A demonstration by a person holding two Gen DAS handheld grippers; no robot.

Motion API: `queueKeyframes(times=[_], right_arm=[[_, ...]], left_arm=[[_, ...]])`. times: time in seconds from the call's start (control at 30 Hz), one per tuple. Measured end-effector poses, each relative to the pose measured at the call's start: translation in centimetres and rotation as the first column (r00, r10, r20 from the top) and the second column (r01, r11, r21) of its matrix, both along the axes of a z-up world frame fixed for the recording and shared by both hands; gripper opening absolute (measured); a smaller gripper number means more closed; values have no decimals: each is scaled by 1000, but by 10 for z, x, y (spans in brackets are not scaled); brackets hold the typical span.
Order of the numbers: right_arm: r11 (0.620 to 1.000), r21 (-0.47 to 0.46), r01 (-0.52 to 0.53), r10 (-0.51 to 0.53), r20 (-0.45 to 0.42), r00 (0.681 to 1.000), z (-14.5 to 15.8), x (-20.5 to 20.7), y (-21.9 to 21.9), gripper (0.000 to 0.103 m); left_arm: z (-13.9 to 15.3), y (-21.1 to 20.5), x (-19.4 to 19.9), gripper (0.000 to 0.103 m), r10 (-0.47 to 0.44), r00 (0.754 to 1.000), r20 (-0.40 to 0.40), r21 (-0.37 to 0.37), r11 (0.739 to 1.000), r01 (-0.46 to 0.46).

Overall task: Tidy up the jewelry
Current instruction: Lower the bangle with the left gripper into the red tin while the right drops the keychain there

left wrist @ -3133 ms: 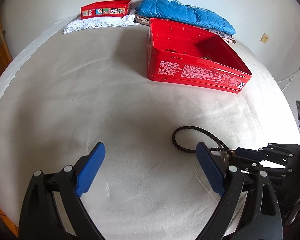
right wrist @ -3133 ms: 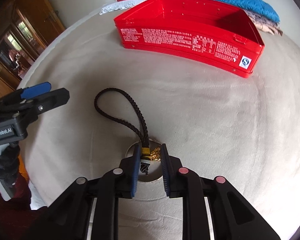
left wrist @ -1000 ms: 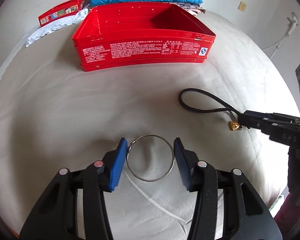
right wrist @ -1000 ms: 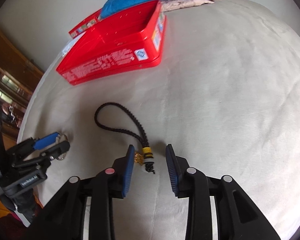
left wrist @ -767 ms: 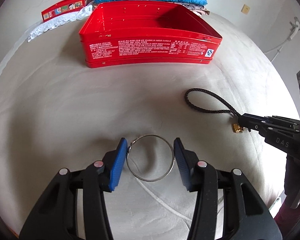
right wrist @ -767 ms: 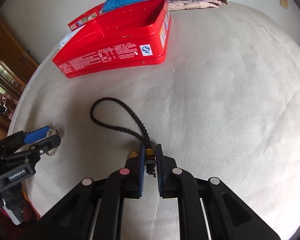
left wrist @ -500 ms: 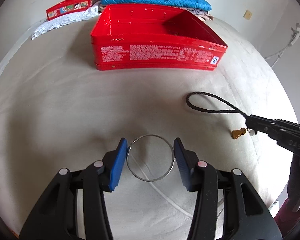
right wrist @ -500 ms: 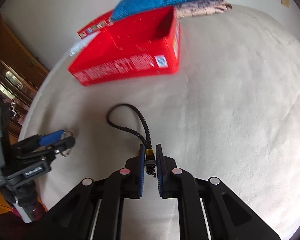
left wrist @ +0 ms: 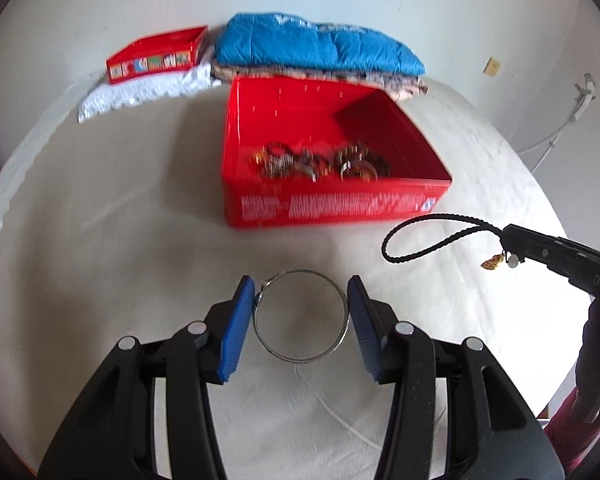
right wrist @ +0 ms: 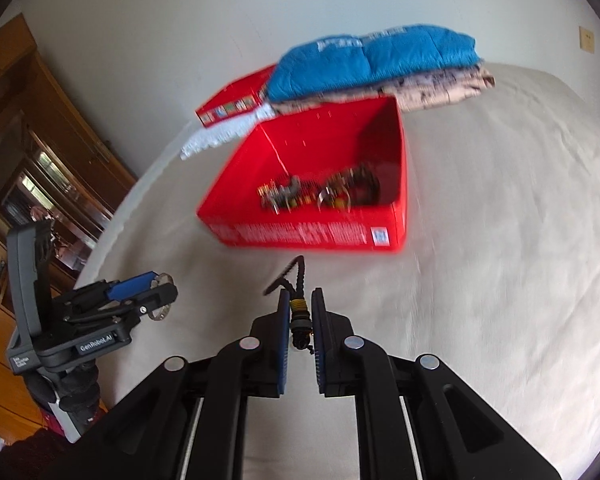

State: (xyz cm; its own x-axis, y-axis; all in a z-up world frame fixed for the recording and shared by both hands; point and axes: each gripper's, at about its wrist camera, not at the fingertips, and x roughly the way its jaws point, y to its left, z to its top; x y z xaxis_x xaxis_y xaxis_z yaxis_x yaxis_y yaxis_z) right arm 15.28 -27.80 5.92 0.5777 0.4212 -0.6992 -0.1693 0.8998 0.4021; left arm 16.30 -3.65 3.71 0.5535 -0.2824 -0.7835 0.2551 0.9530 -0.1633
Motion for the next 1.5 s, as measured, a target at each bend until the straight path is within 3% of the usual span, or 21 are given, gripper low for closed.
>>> queueKeyframes(times=[0.2, 0.37, 0.7, 0.83, 1.13, 1.33, 1.5], right_arm=[[998, 52, 30, -35, 84, 996, 35, 25, -7, 10], [995, 45, 89, -93, 92, 991, 39, 69, -7, 10], [991, -15, 132, -133, -28, 991, -12, 183, 4, 10], [992, -53, 112, -115, -76, 990, -37, 213, 17, 10], [985, -132, 112, -128, -118, 985, -60, 226, 22, 17], [981, -153, 122, -136, -85, 987, -50, 215, 21, 17], [975, -182, 124, -134, -41, 990, -37, 200, 23, 26]], left_arm=[[29, -1, 30, 47, 15, 998, 53, -7, 1000, -15], [38, -12, 70, 47, 31, 998, 61, -7, 1000, -31], [-8, -39, 182, 47, 59, 996, -72, 23, 998, -58], [-25, -48, 209, 47, 59, 991, -119, 46, 997, -54], [-50, -56, 229, 52, 50, 981, -186, 60, 997, -39], [-40, -49, 221, 53, 55, 986, -158, 48, 998, -48], [-26, -43, 206, 58, 55, 992, -117, 41, 998, -51]])
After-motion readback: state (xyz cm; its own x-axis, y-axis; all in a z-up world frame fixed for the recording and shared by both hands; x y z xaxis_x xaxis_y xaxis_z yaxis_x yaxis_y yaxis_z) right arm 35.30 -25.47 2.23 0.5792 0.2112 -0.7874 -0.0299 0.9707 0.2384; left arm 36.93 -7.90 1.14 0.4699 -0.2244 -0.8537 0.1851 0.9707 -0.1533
